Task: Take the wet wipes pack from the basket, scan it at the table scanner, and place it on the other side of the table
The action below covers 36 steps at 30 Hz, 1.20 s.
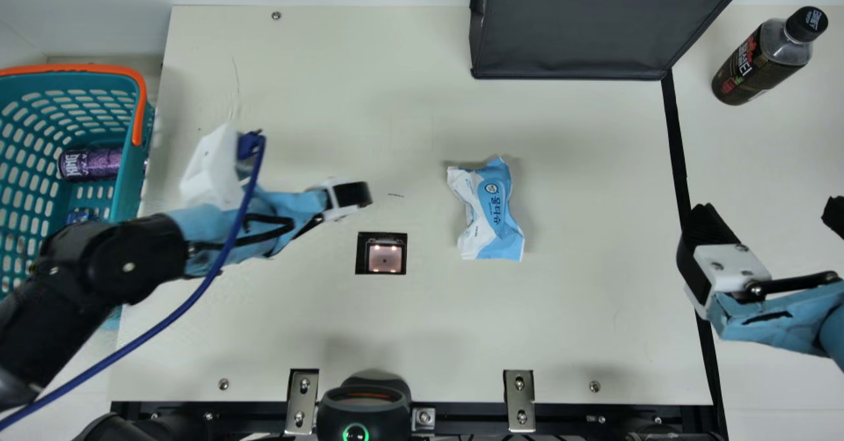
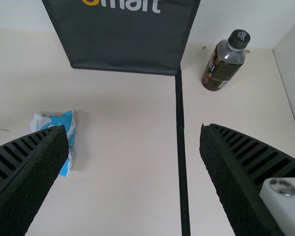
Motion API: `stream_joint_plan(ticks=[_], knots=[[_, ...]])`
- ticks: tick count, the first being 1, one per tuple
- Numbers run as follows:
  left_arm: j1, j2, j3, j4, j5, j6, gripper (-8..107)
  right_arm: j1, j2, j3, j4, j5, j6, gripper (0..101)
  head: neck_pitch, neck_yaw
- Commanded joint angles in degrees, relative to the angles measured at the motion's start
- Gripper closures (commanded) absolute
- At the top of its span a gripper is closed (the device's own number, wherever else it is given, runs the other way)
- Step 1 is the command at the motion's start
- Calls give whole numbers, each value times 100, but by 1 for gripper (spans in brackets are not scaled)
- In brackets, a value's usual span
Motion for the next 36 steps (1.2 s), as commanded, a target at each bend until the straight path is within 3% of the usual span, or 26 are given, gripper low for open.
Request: stream_joint_plan(ticks=[1,7,17,26,33,36], knots=[[349,-376,139,-33,165,224,9,0,0,0,0,0,0,6,-166,9],[989,-1062,328,232,667,558,9,0,0,0,0,0,0,6,-166,9],[1479,-1969,159,1571,1476,675,9,0,0,0,0,0,0,6,-166,9],[1412,-2413,-368,2561,2064,795,9,0,0,0,0,0,0,6,-166,9],[1426,-2404,-1011,2889,2479,1122,9,0,0,0,0,0,0,6,-166,9],[1422,-2419,-990,2885,2475,1128,9,0,0,0,0,0,0,6,-166,9]])
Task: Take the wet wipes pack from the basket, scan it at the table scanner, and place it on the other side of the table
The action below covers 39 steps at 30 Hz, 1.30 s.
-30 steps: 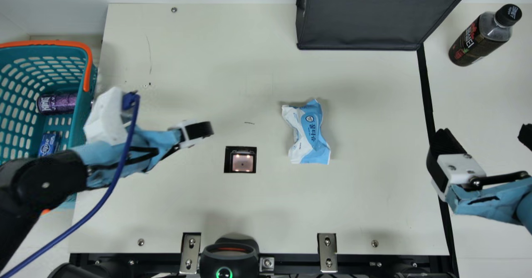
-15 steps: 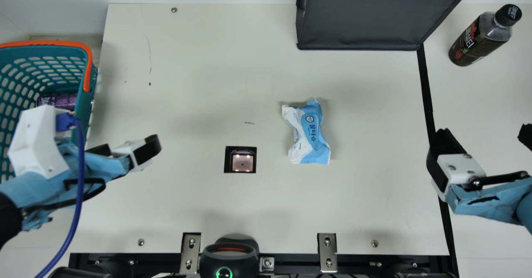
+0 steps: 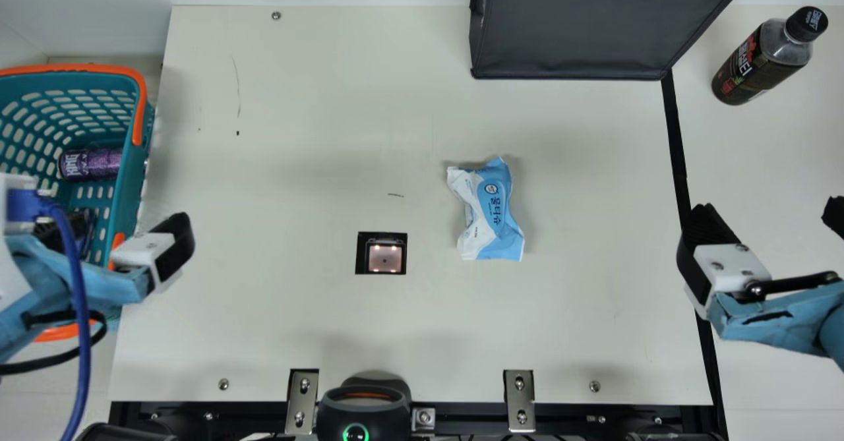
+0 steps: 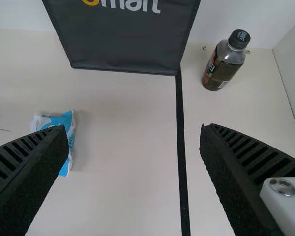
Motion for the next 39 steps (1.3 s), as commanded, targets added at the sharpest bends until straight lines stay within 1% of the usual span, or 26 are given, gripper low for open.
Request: stream_joint_plan(ticks=[1,7,13,20,24,30,34,39], knots=[[0,0,0,0,0,0,9,0,0,0,0,0,0,6,-166,9],[0,0,0,0,7,12,9,14,19,-5,-6,-2,2,6,-166,9],[0,0,0,0,7,12,9,278,269,3,56,54,-72,6,-166,9],[0,0,0,0,7,12,9,523,683,146,447,57,-408,6,-166,9],[0,0,0,0,7,12,9,549,947,213,712,42,-686,6,-166,9],[0,0,0,0,7,12,9,530,1419,254,897,42,-984,6,-166,9],[0,0,0,0,7,12,9,637,1796,226,896,-11,-893,6,-166,9],[0,0,0,0,7,12,9,1026,2304,156,806,-178,-511,6,-166,9]])
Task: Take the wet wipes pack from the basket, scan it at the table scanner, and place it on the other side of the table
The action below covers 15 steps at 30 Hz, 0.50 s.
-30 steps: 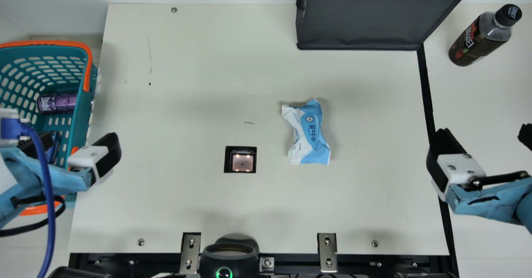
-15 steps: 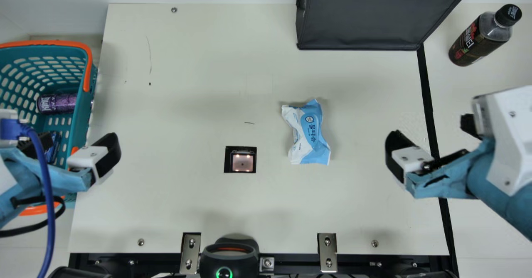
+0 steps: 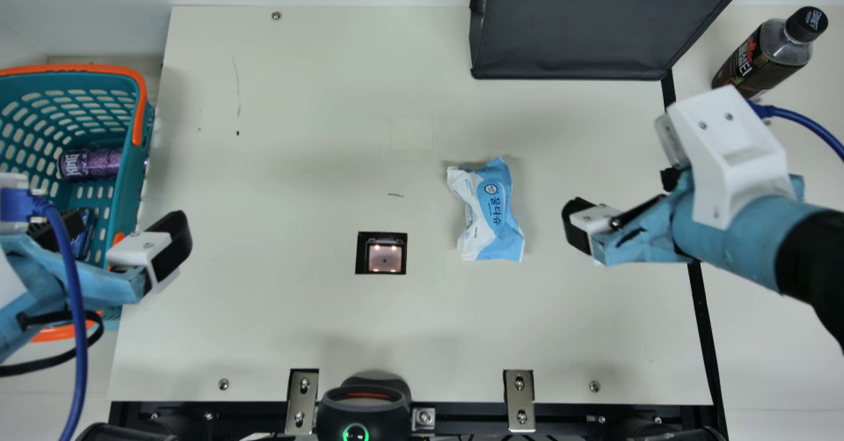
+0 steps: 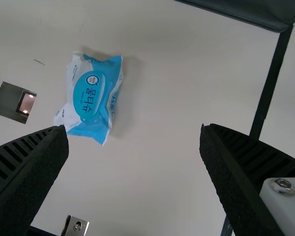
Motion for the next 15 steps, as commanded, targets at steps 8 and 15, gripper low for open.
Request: stream_joint_plan(ticks=[8,15], knots=[[0,0,0,0,0,0,9,839,943,-207,-80,-254,789,6,-166,18],[0,0,0,0,0,0,9,1298,1530,-366,-124,-434,1410,6,-166,18]])
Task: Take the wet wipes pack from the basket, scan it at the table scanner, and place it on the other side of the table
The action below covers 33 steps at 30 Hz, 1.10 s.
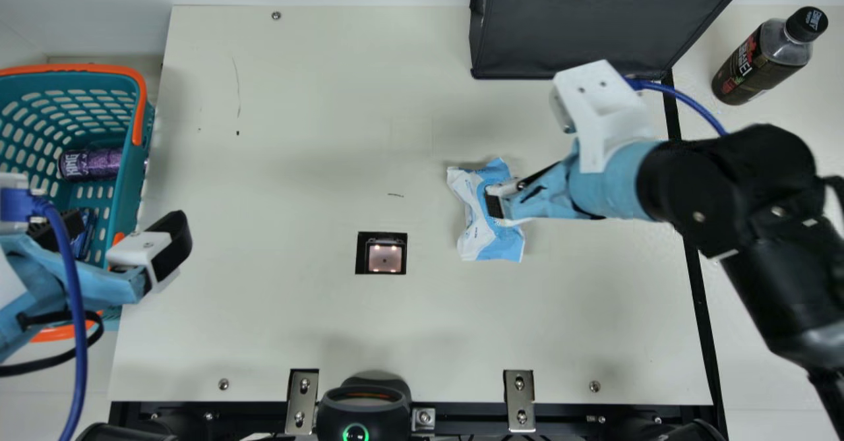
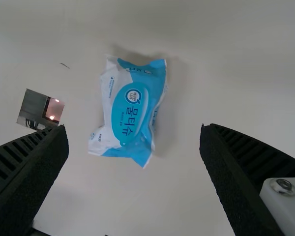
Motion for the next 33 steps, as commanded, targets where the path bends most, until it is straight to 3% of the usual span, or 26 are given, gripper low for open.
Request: stream_joint_plan(ticks=[1,20,33], knots=[[0,0,0,0,0,0,9,119,172,-22,-25,-22,253,6,-175,9],[0,0,0,0,0,0,9,963,1434,-88,-798,-573,2306,6,-175,9],[0,0,0,0,0,0,9,1149,2046,62,-1232,-802,3073,6,-175,9]])
